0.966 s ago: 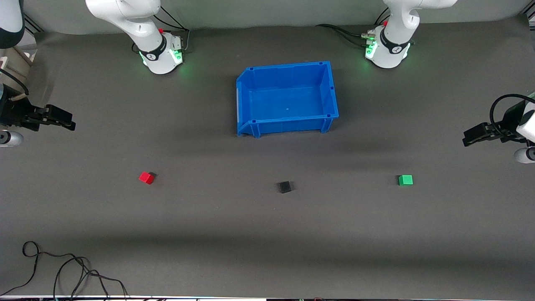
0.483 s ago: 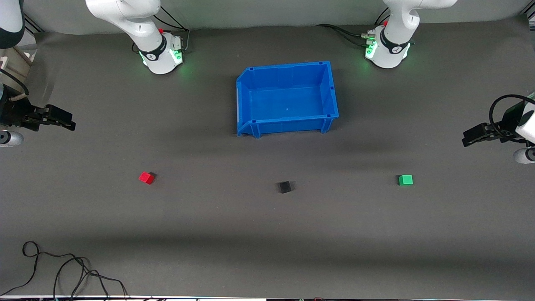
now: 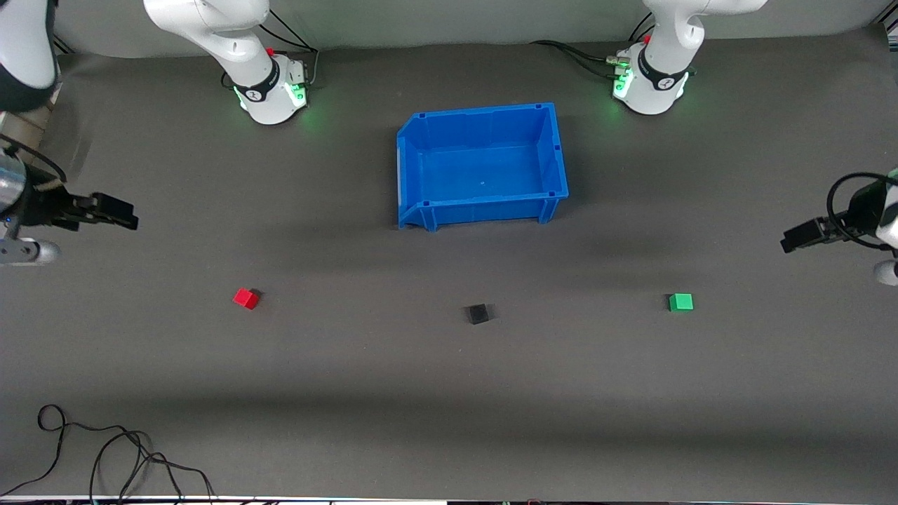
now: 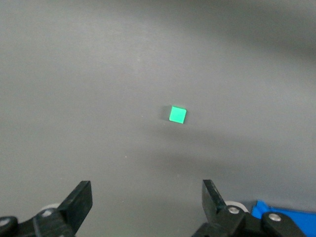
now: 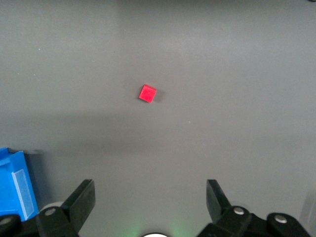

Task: Attach green and red cubes to black cube
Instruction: 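Reach the right gripper to the red cube while the left gripper reaches the green cube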

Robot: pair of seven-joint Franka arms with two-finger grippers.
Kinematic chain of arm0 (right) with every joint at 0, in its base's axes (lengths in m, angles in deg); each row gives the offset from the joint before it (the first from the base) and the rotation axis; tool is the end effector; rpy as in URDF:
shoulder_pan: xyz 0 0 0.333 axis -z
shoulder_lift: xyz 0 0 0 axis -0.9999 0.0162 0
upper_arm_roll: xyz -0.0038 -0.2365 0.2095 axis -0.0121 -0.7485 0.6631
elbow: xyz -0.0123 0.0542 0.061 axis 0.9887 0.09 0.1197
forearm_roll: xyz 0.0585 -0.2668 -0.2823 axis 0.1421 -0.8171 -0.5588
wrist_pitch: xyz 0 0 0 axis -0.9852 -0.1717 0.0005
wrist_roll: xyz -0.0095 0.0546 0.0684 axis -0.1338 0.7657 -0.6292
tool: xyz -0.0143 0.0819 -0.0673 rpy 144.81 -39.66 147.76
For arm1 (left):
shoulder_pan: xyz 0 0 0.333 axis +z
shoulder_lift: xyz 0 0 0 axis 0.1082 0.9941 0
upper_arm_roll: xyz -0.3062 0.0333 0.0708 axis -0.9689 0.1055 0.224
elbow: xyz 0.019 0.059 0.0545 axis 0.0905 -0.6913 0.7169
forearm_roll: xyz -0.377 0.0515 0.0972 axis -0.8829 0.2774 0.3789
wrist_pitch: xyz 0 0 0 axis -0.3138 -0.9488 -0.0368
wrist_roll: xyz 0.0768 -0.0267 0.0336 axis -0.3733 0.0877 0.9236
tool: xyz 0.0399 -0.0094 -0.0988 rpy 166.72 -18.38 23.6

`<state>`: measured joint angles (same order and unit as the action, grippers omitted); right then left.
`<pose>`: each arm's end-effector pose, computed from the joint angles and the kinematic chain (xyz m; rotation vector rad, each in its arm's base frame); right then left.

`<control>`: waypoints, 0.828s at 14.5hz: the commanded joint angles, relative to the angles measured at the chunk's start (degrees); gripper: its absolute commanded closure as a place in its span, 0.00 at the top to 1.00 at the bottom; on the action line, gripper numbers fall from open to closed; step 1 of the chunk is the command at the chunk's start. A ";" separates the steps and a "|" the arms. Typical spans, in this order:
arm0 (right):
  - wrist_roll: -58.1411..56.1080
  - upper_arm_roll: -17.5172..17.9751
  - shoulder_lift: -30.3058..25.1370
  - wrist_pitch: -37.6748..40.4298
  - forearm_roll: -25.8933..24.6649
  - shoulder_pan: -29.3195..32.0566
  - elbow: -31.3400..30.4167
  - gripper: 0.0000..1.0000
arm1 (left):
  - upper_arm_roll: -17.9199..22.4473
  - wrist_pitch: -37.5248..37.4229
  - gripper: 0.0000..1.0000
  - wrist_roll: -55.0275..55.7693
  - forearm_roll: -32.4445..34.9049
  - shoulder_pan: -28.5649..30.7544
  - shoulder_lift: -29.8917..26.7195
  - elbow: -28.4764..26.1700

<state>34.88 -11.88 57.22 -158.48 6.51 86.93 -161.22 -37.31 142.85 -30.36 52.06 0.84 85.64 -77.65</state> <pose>0.5899 -0.0072 0.5711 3.0950 -0.0160 -0.2246 0.6021 0.0411 0.5350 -3.1044 -0.3964 0.0731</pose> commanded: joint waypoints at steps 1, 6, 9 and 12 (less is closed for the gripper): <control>-0.48 0.13 3.19 -2.88 -0.37 0.12 0.35 1.00 | -0.02 4.36 0.98 3.72 0.02 1.06 1.96 -1.59; 4.00 -0.04 4.60 -14.30 2.62 0.39 -9.31 0.99 | -0.02 13.13 0.94 14.41 -0.15 1.69 2.58 -11.50; 4.26 -0.13 4.78 -25.09 2.88 1.00 -17.74 0.99 | -0.11 23.77 1.00 33.81 -0.68 1.69 3.36 -18.54; 4.27 -1.88 7.75 -32.68 7.87 1.18 -21.98 0.99 | -0.29 25.91 1.00 52.90 -0.95 0.64 8.01 -18.83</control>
<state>38.49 -12.77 63.93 -187.11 10.81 87.55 -180.47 -37.48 167.21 11.49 51.61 2.51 91.70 -95.90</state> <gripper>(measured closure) 0.009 0.000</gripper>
